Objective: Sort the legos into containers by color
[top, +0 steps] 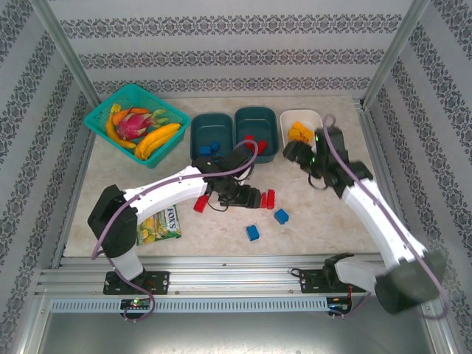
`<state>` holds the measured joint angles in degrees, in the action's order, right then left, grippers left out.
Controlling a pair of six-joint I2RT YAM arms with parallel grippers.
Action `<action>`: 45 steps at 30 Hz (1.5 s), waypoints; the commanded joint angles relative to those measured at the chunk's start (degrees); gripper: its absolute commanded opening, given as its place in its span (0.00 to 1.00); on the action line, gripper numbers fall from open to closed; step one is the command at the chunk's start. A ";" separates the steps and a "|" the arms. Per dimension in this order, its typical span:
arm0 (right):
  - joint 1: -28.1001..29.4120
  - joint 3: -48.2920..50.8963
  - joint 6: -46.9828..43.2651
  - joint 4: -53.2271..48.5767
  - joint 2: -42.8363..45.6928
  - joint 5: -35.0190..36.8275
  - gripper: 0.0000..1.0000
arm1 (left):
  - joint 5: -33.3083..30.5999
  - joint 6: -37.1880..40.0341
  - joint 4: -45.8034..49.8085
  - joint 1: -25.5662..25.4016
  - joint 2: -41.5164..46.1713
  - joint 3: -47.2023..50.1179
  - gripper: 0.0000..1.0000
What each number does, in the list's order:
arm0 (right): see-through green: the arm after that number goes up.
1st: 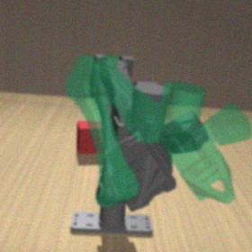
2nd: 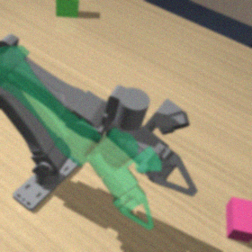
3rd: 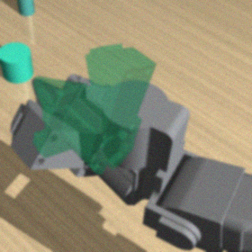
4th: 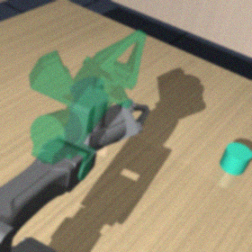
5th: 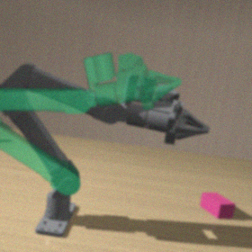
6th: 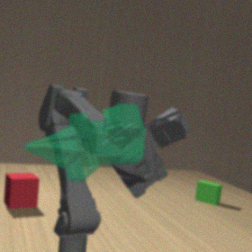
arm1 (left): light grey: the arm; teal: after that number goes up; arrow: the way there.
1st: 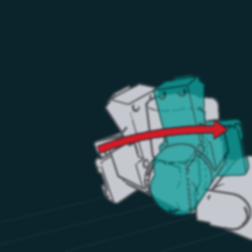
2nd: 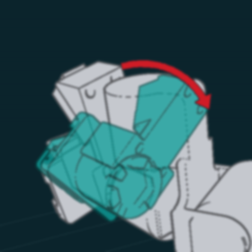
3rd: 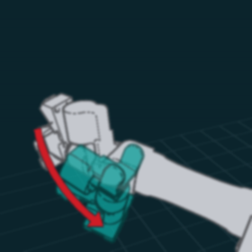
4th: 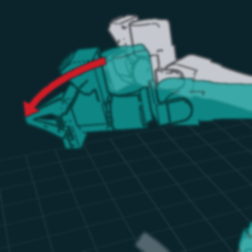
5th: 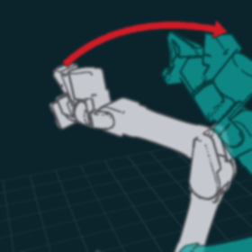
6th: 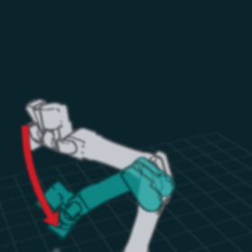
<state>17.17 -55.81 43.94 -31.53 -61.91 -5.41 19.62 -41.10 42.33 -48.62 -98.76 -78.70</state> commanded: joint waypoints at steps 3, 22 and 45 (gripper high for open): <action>7.70 10.90 -2.66 -11.59 17.09 -1.82 0.79 | 2.87 -13.98 4.59 -3.98 -4.86 1.08 0.71; 15.75 15.47 -1.56 -22.41 29.86 -4.50 0.79 | 1.83 -28.36 3.13 -7.65 -18.22 -5.06 0.58; 14.69 6.37 -9.53 10.28 13.15 -11.60 0.80 | -7.42 -7.81 16.86 14.72 -12.34 -25.45 0.30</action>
<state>32.36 -46.59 36.82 -28.64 -44.53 -15.66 14.04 -56.66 55.18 -38.74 -111.48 -100.33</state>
